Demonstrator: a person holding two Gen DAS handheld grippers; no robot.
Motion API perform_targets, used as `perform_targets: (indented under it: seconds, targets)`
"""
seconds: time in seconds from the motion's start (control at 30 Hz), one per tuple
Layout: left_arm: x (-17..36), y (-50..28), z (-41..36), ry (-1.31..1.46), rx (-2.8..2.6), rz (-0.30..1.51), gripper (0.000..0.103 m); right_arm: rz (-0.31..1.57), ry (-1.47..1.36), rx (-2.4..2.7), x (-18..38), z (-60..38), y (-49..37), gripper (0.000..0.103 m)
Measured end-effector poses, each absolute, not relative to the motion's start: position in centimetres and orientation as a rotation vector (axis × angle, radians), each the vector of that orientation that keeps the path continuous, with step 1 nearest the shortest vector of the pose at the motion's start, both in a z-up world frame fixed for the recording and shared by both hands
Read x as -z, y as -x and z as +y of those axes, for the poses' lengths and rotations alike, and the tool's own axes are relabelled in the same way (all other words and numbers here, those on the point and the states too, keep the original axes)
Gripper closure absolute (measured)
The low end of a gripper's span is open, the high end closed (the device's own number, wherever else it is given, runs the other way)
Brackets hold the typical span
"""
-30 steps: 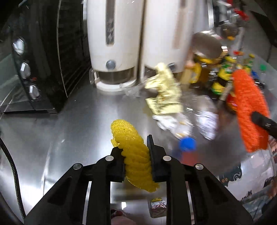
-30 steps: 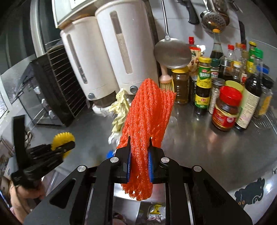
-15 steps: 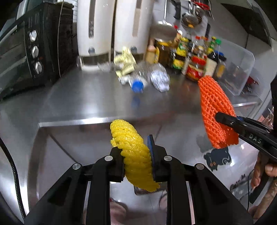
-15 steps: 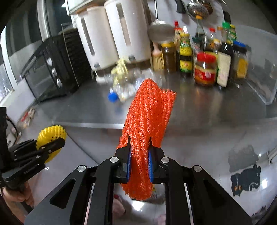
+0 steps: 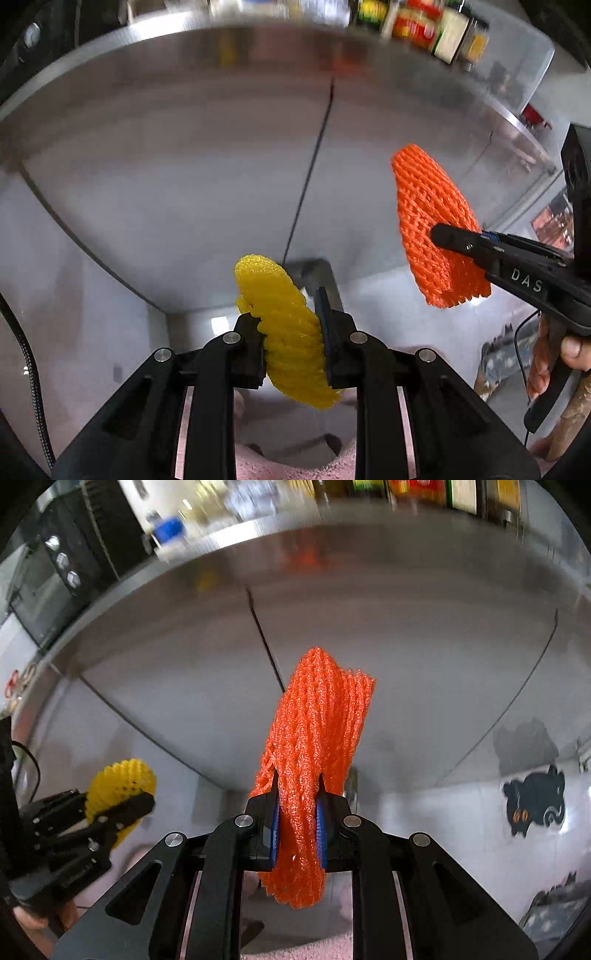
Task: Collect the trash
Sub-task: 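Lift both foam nets and carry them down over the bin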
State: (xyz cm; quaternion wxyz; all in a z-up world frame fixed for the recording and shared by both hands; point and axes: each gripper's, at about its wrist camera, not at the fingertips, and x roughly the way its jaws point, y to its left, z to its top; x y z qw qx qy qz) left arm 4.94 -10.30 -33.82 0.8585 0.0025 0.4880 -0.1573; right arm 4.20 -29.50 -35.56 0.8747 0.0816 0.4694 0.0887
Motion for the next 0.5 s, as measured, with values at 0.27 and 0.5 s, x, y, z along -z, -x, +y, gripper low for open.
perform_targets:
  seconds: [0.27, 0.5]
  targets:
    - [43.1, -8.2, -12.1, -0.035, 0.355, 1.166, 0.082, 1.104, -0.219, -0.176, 43.5, -29.3, -7.3, 0.087]
    - [49.5, -11.1, -13.7, -0.045, 0.369, 1.252, 0.082, 1.218, -0.264, -0.134, 49.8, -29.4, -10.6, 0.086]
